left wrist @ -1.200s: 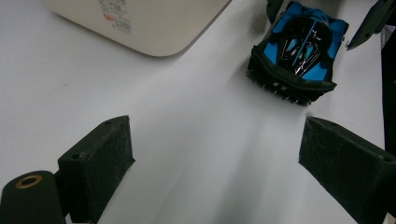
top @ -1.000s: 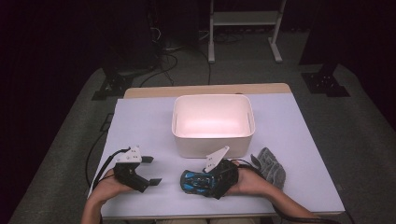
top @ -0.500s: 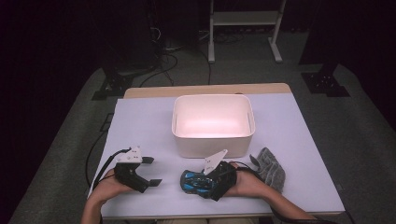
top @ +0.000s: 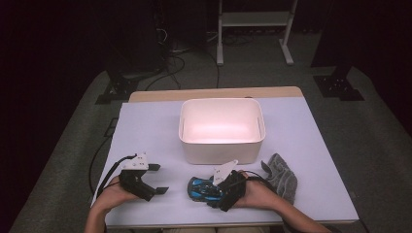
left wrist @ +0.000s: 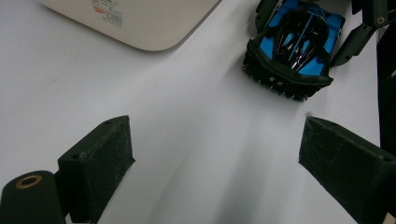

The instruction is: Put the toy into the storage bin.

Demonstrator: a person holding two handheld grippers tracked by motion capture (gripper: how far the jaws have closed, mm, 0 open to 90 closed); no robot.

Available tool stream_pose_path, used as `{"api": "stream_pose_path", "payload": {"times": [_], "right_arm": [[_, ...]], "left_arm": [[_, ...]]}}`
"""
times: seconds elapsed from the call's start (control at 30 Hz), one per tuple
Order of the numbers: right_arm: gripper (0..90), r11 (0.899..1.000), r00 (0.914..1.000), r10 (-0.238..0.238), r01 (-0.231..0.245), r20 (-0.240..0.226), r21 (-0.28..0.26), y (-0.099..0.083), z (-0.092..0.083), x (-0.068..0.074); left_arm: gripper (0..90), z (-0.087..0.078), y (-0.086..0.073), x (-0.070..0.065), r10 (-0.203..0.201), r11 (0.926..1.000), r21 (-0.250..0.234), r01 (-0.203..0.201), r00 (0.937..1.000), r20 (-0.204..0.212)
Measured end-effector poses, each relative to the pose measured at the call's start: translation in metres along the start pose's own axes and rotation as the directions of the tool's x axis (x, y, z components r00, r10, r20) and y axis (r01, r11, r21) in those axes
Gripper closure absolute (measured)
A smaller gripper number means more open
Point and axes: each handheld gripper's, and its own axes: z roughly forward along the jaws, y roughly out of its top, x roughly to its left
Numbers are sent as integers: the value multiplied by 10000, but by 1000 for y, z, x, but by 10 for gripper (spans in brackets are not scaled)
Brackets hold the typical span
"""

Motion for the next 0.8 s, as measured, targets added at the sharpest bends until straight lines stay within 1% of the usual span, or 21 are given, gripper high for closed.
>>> {"api": "stream_pose_path", "payload": {"times": [0.13, 0.43, 0.53, 0.67, 0.7, 0.73, 0.8], "right_arm": [[131, 10000, 10000, -44, 44, -21, -51, 0, 1, -1], [133, 9999, 9999, -128, 128, -36, 35, 1, 1, -1], [137, 9999, 10000, -81, 81, -32, 94, 2, 1, -1], [154, 9999, 10000, -75, 76, -7, 149, 2, 0, -1], [165, 9997, 9999, -131, 131, -2, 209, 3, 0, -1], [199, 9997, 9999, -100, 101, -24, 230, 4, 0, 0], [212, 9997, 9999, -155, 156, -35, 209, 4, -1, -1]], "left_arm": [[90, 0, 0, 0, -20, 10000, 16, 20, 10000, -11], [90, 0, 0, 0, -14, 10000, 46, 14, 10000, 16], [91, 0, 0, 0, -33, 10000, -1, 33, 10000, 16], [91, -1, 0, 1, -16, 10000, -45, 17, 10000, 9], [90, -2, 0, 1, -18, 10000, -44, 18, 10000, 5], [91, -2, 0, 1, -12, 10000, -31, 12, 10000, 6], [90, -2, 0, 1, -18, 10000, -43, 18, 10000, 5]]}}
